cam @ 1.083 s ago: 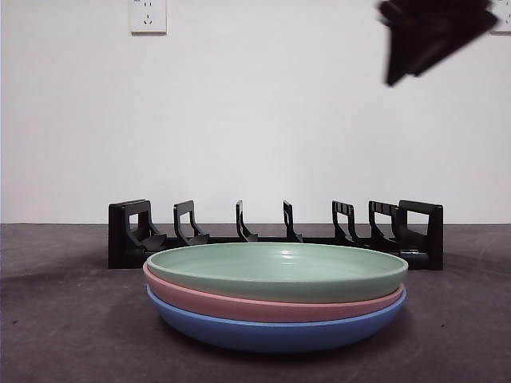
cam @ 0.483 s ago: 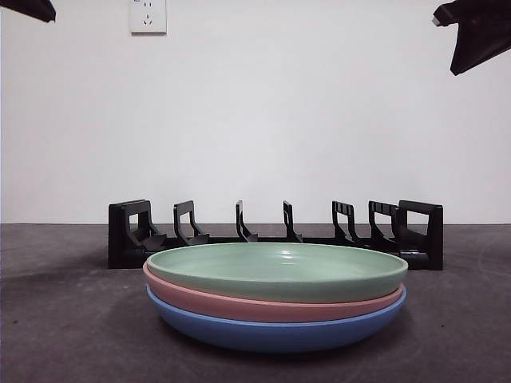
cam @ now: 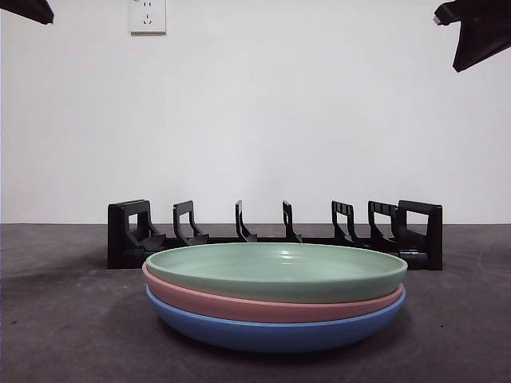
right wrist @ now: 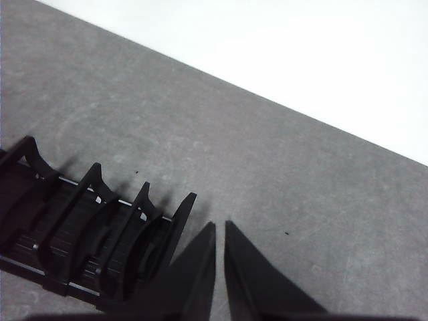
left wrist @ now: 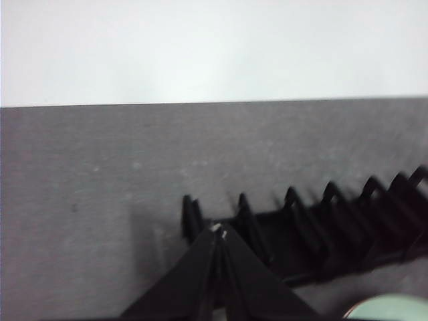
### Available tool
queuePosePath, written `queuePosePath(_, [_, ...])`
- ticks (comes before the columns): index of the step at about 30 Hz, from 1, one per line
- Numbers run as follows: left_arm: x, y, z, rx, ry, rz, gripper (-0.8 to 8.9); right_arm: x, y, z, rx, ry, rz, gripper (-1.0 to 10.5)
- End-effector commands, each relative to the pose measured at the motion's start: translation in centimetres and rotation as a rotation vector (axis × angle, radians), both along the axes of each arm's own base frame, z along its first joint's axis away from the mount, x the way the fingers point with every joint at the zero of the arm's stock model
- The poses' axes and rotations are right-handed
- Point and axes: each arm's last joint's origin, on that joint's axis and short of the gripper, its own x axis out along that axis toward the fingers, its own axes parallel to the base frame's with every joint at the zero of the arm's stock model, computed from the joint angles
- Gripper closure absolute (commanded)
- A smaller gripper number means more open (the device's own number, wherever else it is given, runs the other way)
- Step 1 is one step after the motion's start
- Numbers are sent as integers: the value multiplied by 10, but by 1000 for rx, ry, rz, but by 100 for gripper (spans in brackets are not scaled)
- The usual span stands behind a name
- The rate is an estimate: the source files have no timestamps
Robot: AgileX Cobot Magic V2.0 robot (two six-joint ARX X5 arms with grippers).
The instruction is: Place the plate
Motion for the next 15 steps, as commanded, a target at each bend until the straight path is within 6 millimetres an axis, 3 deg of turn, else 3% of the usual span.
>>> queuePosePath(1, [-12, 11, -13, 118, -63, 15, 806, 2, 1, 2, 5, -12, 2, 927])
queuePosePath(10, [-69, 49, -120, 144, -240, 241, 806, 2, 1, 2, 5, -12, 2, 927])
queuePosePath(15, [-79, 53, -160, 133, -268, 285, 806, 2, 1, 2, 5, -12, 2, 927])
